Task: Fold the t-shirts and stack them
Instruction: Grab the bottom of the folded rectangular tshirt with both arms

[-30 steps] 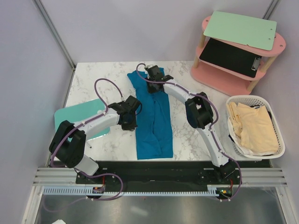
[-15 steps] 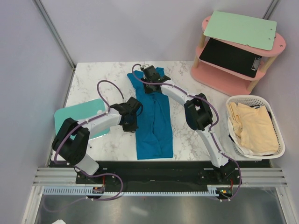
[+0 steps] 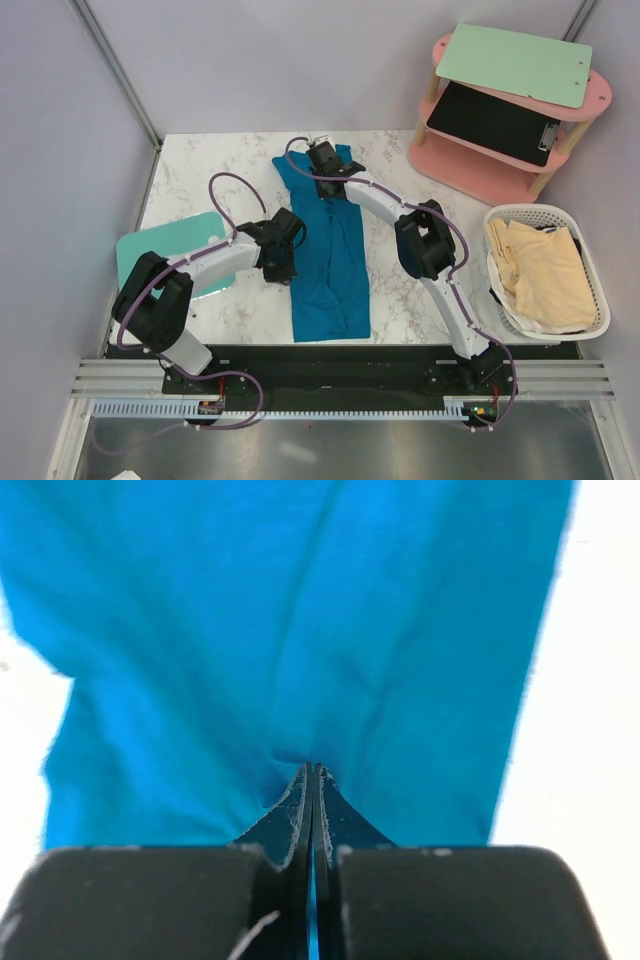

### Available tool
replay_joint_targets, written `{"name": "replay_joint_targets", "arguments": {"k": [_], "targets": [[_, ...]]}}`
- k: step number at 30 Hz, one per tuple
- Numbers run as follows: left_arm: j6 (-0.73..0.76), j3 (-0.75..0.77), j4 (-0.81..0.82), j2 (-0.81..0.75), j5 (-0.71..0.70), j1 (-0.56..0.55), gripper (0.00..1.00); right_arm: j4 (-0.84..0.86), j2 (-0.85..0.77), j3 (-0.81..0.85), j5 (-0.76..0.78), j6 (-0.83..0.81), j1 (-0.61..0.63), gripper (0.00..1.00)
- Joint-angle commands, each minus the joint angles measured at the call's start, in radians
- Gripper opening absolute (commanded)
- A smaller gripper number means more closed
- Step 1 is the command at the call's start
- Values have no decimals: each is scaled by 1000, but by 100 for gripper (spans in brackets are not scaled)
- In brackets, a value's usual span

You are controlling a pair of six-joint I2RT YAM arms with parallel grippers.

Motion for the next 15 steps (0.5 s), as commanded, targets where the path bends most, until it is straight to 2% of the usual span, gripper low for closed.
{"name": "replay_joint_targets", "arguments": {"k": [1, 9, 11, 15], "targets": [[9, -6, 26, -4, 3, 0, 2, -29, -46, 7, 170, -43, 0, 0], [20, -4, 14, -25, -20, 0, 2, -69, -37, -19, 305, -52, -11, 0], [23, -1, 6, -42, -29, 0, 2, -57, -63, -56, 290, -46, -14, 0], [26, 3, -14, -79, -48, 2, 2, 67, -155, -165, 153, -58, -17, 0]]}}
